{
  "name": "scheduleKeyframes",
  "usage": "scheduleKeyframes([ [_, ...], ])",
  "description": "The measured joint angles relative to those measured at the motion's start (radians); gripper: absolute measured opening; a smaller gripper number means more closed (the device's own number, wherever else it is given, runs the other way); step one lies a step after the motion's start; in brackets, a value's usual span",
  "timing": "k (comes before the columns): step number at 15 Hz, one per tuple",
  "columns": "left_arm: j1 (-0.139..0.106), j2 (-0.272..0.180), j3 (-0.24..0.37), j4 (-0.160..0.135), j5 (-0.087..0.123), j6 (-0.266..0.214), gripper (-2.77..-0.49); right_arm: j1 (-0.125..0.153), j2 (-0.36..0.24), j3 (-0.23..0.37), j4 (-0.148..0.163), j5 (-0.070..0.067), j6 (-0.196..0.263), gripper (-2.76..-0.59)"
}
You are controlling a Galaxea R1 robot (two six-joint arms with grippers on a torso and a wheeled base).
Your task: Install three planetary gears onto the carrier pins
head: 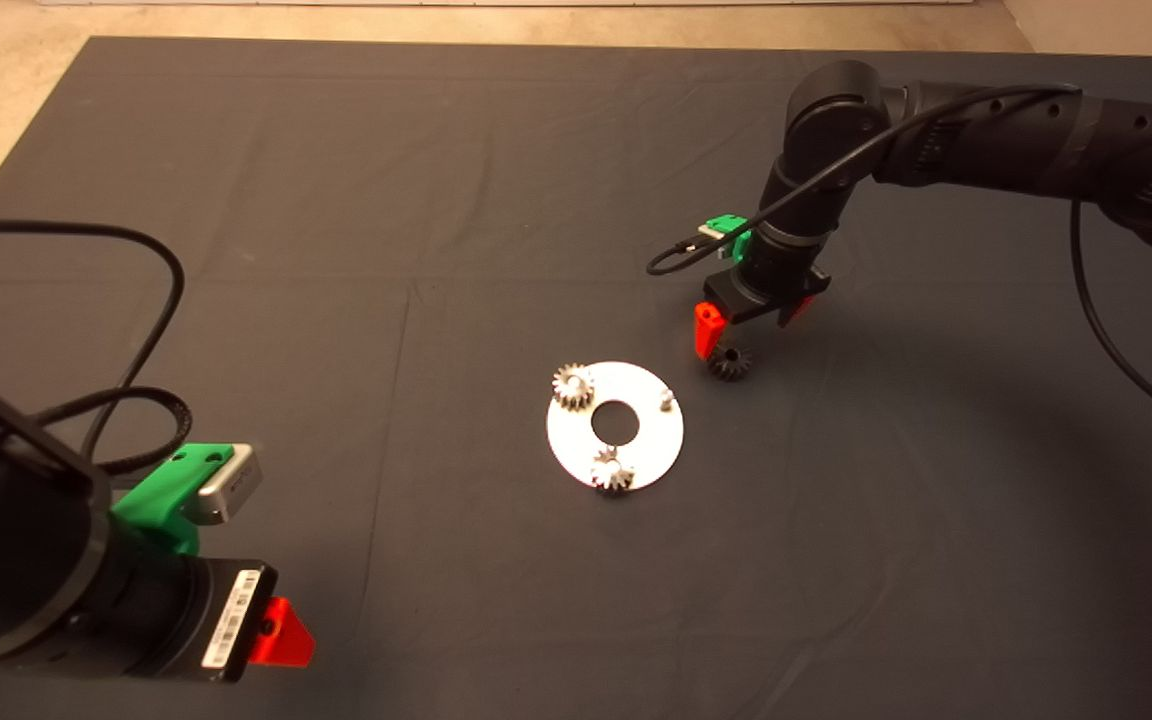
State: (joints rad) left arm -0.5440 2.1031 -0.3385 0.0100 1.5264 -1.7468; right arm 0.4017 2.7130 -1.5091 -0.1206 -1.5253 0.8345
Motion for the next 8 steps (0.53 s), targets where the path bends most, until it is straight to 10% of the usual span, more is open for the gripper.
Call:
scheduleKeyframes([
  [8,0.000,0.000,0.000,-0.003,0.000,0.000,-0.93,-0.018,0.005,0.000,-0.014,0.000,-0.008,-0.60],
])
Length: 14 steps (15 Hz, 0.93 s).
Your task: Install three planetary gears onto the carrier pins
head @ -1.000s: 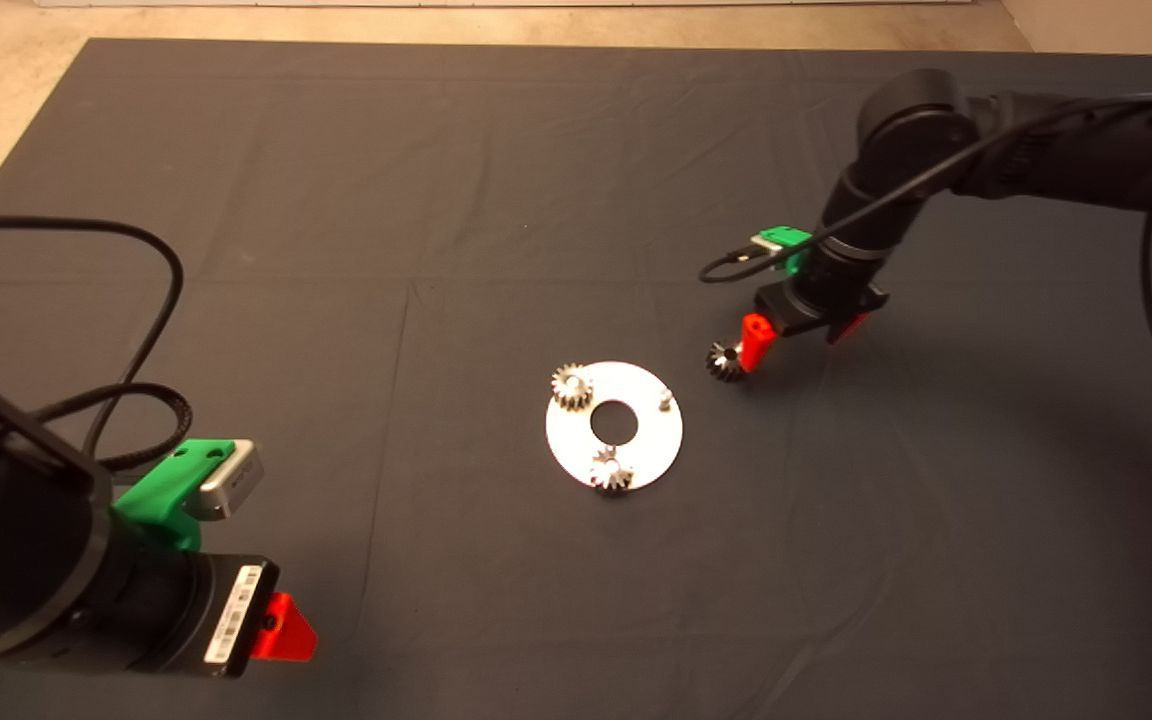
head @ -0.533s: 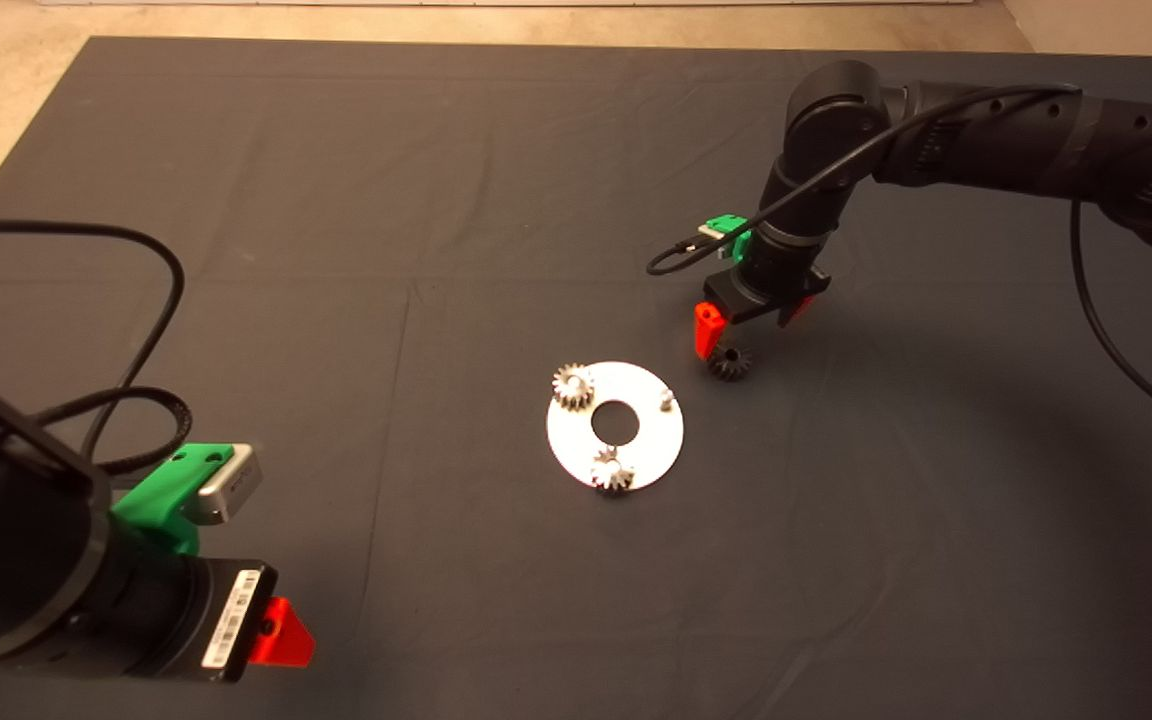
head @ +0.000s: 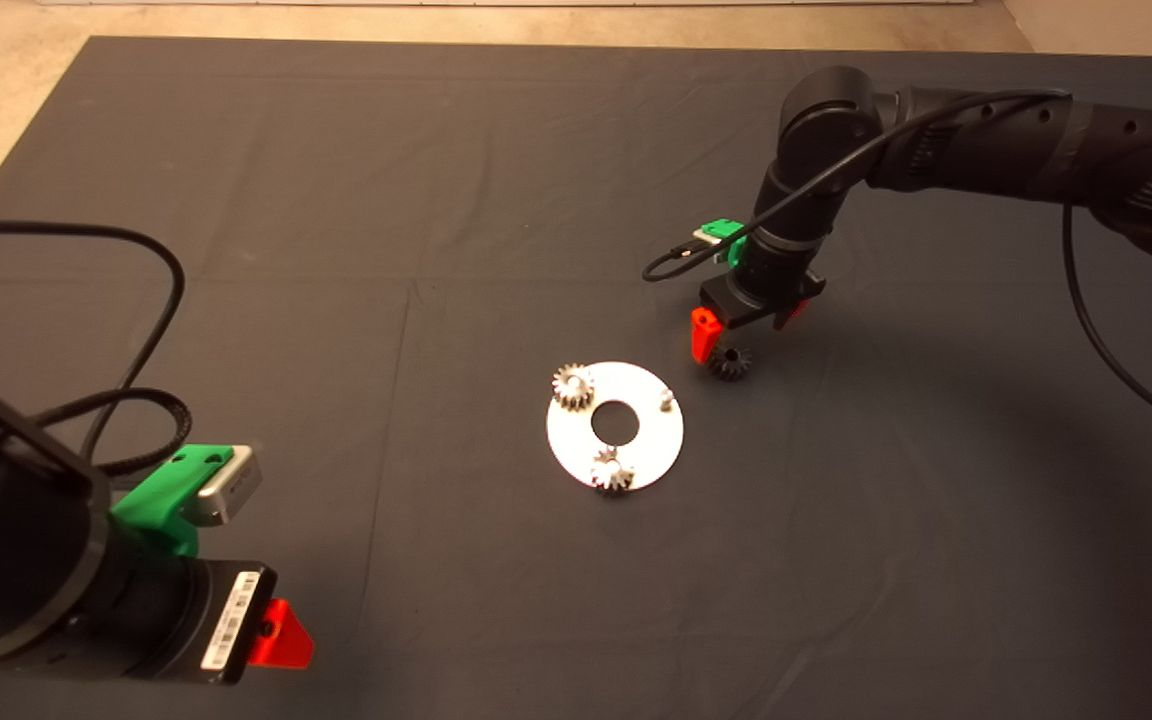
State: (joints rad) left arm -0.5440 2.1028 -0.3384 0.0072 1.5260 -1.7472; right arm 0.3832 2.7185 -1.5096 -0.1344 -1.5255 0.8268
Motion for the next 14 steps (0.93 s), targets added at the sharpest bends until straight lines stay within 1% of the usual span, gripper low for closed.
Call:
scheduleKeyframes([
  [3,0.000,0.000,0.000,0.000,0.000,0.000,-0.93,-0.032,0.000,-0.002,-0.023,-0.001,-0.003,-0.60],
  [4,0.000,0.000,0.000,0.000,0.000,0.000,-0.93,-0.040,0.000,-0.002,-0.026,-0.001,-0.003,-0.60],
  [6,0.000,0.000,0.000,-0.001,0.000,0.000,-0.93,-0.042,0.000,-0.003,-0.030,-0.001,-0.003,-0.67],
  [9,0.000,0.000,0.000,-0.001,0.000,0.000,-0.93,-0.042,0.003,-0.003,-0.031,0.000,-0.003,-0.68],
  [11,0.000,0.000,0.000,-0.001,0.000,0.000,-0.93,-0.042,0.008,-0.003,-0.032,0.000,-0.003,-0.80],
  [12,0.000,0.000,0.000,-0.001,0.000,0.000,-0.93,-0.042,0.011,-0.003,-0.032,0.000,-0.003,-0.80],
  [13,0.000,0.000,0.000,-0.001,0.000,0.000,-0.93,-0.042,0.012,-0.003,-0.032,0.000,-0.003,-0.86],
  [14,0.000,0.000,0.000,-0.001,0.000,0.000,-0.93,-0.042,0.013,-0.003,-0.033,-0.001,-0.003,-0.98],
])
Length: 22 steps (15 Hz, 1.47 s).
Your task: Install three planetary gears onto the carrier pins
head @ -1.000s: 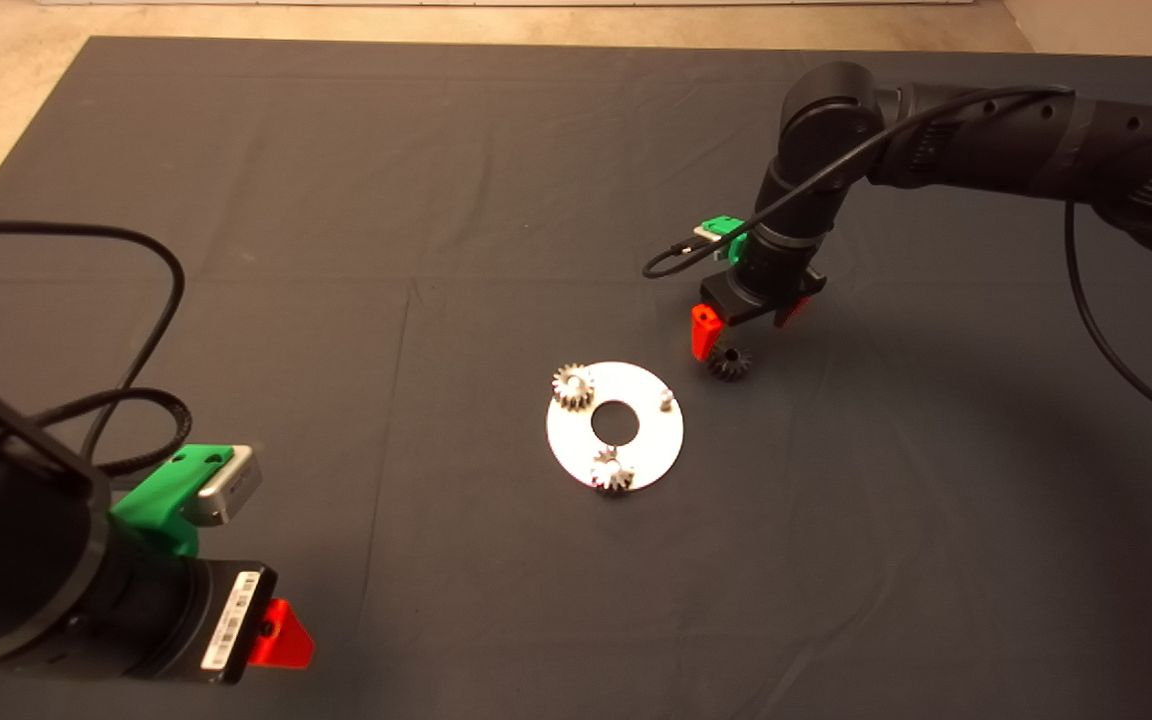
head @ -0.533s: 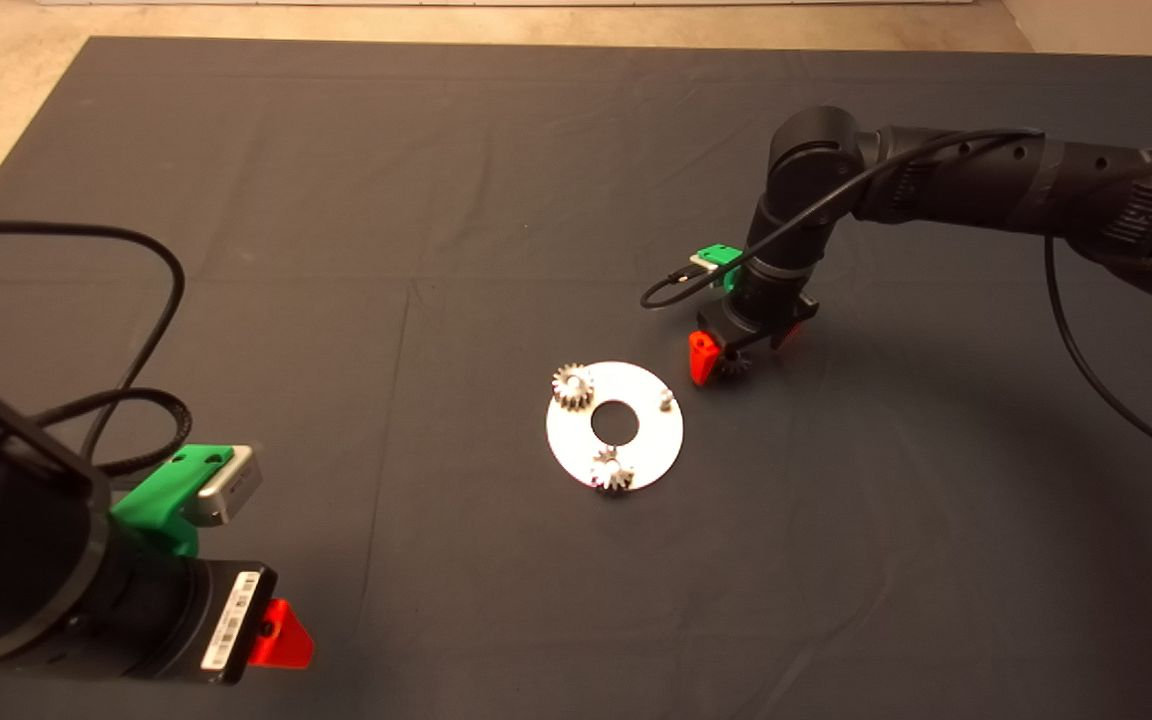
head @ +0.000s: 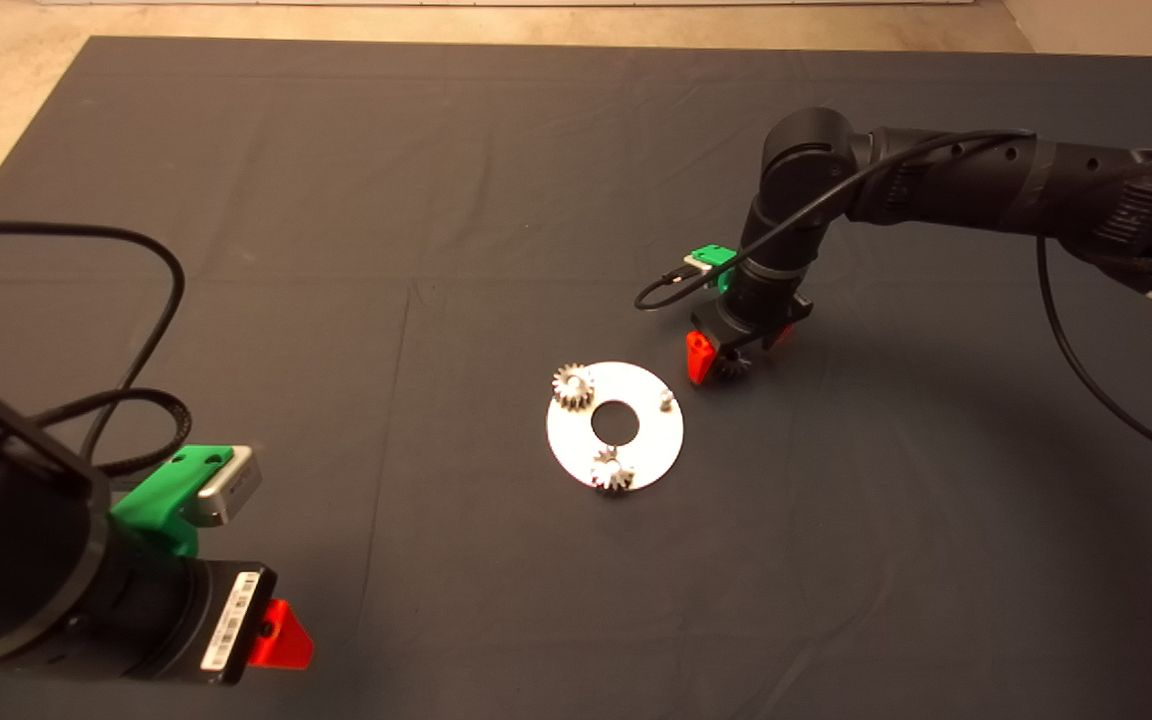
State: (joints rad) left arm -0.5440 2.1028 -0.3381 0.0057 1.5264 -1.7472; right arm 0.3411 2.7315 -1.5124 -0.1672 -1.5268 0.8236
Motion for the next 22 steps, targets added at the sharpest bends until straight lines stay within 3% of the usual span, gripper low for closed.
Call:
scheduleKeyframes([
  [3,0.000,0.000,0.000,-0.001,0.000,0.000,-0.93,0.000,0.013,0.000,-0.001,0.000,0.000,-0.99],
  [11,0.000,0.000,0.000,-0.001,0.000,0.000,-0.93,0.000,0.017,0.000,-0.009,0.000,0.000,-1.39],
  [22,0.000,0.000,0.000,-0.001,0.000,0.000,-0.93,0.000,0.017,0.000,-0.012,0.000,0.000,-1.77],
])
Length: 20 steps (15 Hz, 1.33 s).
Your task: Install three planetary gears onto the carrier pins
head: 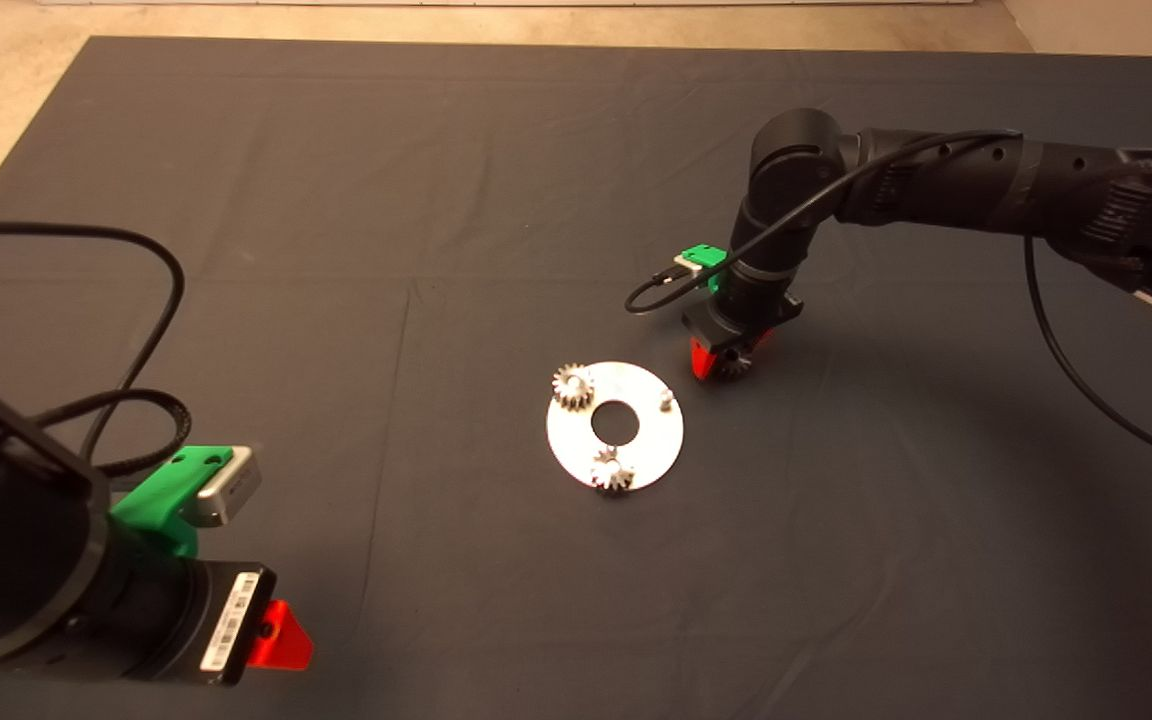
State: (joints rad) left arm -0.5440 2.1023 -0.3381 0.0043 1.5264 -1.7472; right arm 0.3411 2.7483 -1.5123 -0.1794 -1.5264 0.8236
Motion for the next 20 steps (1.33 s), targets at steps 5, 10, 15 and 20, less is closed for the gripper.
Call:
scheduleKeyframes([
  [5,0.000,0.000,0.000,0.000,0.000,0.000,-0.93,0.000,-0.006,0.000,-0.003,0.000,0.000,-1.99],
  [10,0.000,0.000,0.000,0.000,0.000,0.000,-0.93,0.000,-0.009,0.000,-0.005,-0.003,0.000,-2.13],
  [15,0.000,0.000,0.000,0.000,0.000,0.000,-0.93,-0.001,-0.011,0.000,-0.005,-0.002,0.000,-2.20],
  [20,0.000,0.000,0.000,0.000,0.000,0.000,-0.93,0.000,-0.024,0.001,-0.005,0.009,0.000,-2.24],
])
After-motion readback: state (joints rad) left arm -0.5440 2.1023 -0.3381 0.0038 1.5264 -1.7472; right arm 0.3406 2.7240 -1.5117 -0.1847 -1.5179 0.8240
